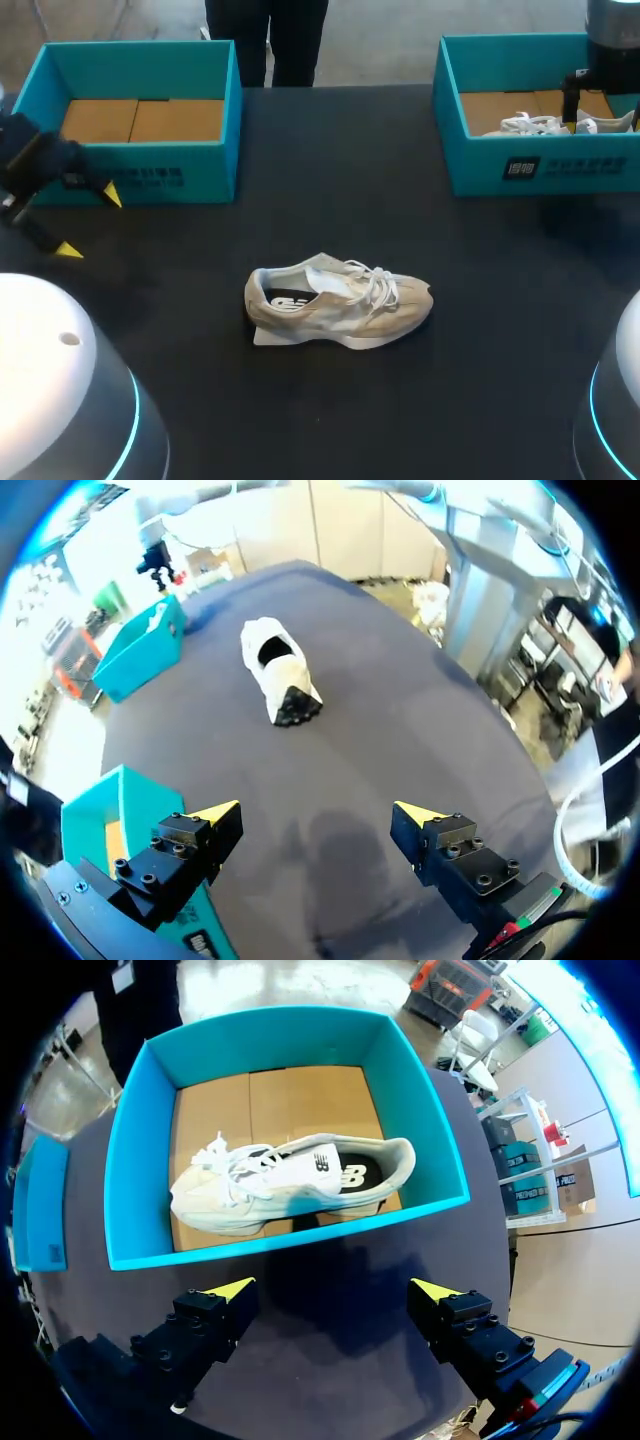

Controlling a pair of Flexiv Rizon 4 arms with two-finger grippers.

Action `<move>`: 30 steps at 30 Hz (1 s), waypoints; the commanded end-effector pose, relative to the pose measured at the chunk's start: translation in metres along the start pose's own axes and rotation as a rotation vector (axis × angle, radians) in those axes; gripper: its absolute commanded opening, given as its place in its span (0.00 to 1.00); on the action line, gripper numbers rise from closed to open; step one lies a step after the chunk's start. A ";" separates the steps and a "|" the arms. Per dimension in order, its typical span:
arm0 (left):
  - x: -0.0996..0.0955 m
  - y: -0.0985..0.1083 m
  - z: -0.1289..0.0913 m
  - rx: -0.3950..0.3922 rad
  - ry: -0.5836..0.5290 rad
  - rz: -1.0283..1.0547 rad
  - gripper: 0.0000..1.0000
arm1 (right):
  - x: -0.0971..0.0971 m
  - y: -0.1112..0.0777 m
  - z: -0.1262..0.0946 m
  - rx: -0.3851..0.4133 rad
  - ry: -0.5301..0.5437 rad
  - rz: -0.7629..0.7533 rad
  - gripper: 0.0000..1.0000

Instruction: Take the shoe out of the shoebox, open the shoe tongue, remove and reinsert the insole, then place the shoe into the shoebox

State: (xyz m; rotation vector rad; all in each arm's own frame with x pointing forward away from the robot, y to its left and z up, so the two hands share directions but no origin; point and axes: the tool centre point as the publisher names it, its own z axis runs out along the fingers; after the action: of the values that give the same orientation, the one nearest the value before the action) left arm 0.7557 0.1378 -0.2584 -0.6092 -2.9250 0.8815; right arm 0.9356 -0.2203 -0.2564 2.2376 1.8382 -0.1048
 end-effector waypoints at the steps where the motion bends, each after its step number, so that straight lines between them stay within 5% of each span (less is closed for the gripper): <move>1: 0.005 0.006 0.008 0.078 -0.048 -0.026 1.00 | 0.000 -0.001 0.000 -0.003 0.001 0.002 1.00; 17: 0.009 0.009 0.046 0.271 -0.222 -0.128 1.00 | 0.000 -0.001 0.000 -0.003 0.001 0.002 1.00; 30: 0.001 0.025 0.077 0.368 -0.234 -0.184 1.00 | 0.000 -0.001 0.000 -0.003 0.001 0.002 1.00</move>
State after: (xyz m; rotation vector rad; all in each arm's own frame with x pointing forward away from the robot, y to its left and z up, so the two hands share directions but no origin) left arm 0.7478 0.1165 -0.3275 -0.2152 -2.8450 1.4832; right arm 0.9356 -0.2203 -0.2564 2.2377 1.8381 -0.1049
